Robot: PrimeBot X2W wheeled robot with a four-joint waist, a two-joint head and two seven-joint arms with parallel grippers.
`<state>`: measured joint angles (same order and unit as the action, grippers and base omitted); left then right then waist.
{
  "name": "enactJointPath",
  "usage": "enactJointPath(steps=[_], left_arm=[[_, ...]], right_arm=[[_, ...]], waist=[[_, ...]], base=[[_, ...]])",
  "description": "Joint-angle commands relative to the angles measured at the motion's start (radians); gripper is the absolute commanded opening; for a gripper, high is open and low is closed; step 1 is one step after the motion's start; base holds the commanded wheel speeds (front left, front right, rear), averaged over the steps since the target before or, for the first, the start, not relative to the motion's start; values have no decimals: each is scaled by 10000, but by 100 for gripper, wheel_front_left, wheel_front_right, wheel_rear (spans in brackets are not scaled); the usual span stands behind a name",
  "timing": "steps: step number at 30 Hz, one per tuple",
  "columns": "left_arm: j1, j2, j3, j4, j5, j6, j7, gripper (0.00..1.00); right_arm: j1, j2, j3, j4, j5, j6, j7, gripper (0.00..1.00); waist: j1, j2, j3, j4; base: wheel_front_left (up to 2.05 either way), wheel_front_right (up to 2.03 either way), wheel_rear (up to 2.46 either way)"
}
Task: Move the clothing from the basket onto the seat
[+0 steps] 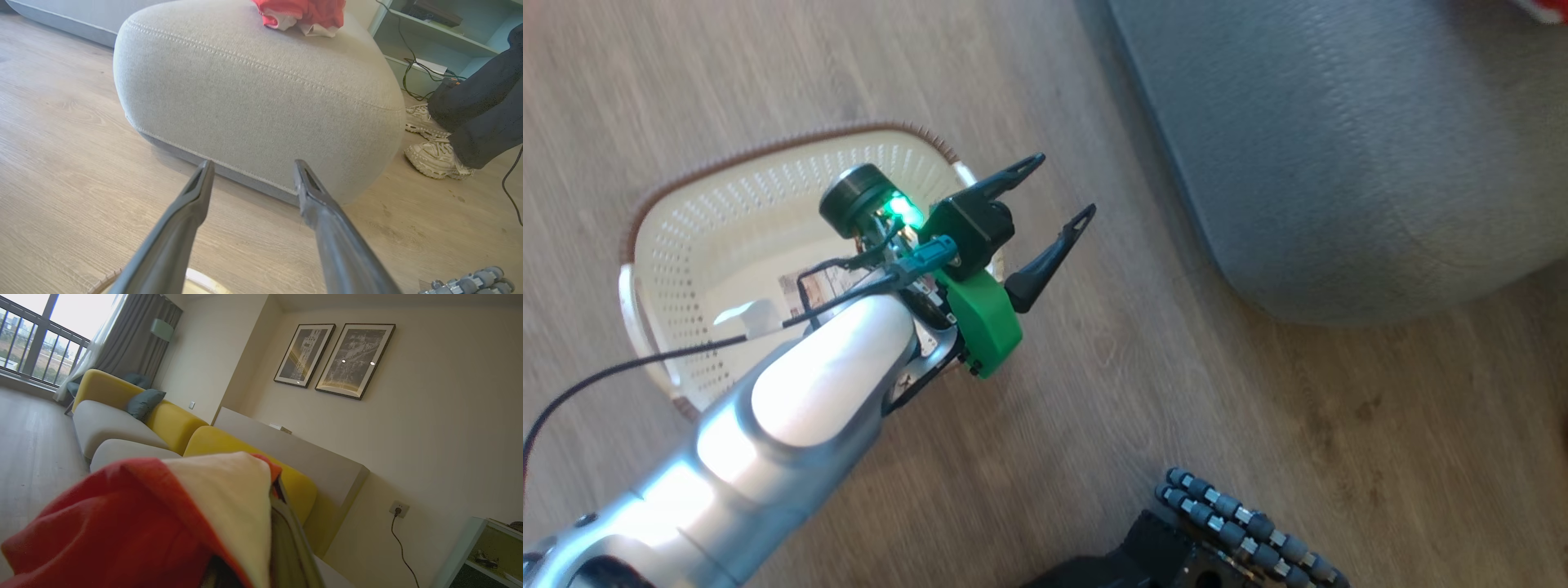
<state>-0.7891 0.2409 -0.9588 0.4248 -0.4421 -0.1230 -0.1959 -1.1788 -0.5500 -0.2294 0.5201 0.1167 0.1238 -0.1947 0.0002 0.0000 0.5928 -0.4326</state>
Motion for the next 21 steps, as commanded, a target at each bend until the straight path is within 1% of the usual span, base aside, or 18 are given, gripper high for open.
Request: enactJointPath(steps=[1, 6, 7, 9, 13, 14, 15, 16, 18, 21], left_arm=[[-398, 149, 197, -388, 77, 33, 61, 100], [-404, 272, 170, -556, 86, 109, 137, 100], [-409, 308, 179, -587, 88, 130, 135, 100], [-416, 383, 206, -632, 83, 180, 145, 100], [-407, 500, 229, -714, 50, 240, 181, 100], [-407, 500, 229, -714, 50, 240, 181, 100], [-432, 509, 222, -749, 46, 256, 180, 100], [-432, 509, 222, -749, 46, 256, 180, 100], [-457, 490, 222, -768, 40, 290, 173, 100], [-490, 476, 191, -729, 61, 324, 150, 100]], right_arm=[[-278, -509, -386, -17, -214, 69, 136, 0], [-851, -863, -2078, 1131, -1032, 69, 758, 0], [-884, -855, -2451, 1329, -1194, 69, 866, 0], [-816, -720, -2860, 1601, -1516, 69, 960, 0], [-527, -55, -3267, 2131, -1653, 69, 904, 0], [-527, -55, -3267, 2131, -1653, 69, 904, 0], [-424, 238, -3467, 2415, -1655, 69, 834, 0], [-424, 238, -3467, 2415, -1655, 69, 834, 0], [-317, 452, -3505, 2704, -1720, 69, 717, 0], [-112, 764, -3307, 3028, -1841, 69, 184, 0]], waist=[[-2, 0, 413, 318], [-2, 0, 897, 719], [-2, 0, 992, 793], [-2, 0, 1170, 917], [-2, 0, 1478, 1068], [-2, 0, 1478, 1068], [-2, 0, 1592, 1154], [-2, 0, 1592, 1154], [-2, 0, 1674, 1244], [-2, 0, 1740, 1328]], base=[[0, 0, 0], [0, 0, 0], [0, 0, 0], [0, 0, 0], [0, 0, 0], [0, 0, 0], [0, 0, 0], [0, 0, 0], [0, 0, 0], [0, 0, 0]])
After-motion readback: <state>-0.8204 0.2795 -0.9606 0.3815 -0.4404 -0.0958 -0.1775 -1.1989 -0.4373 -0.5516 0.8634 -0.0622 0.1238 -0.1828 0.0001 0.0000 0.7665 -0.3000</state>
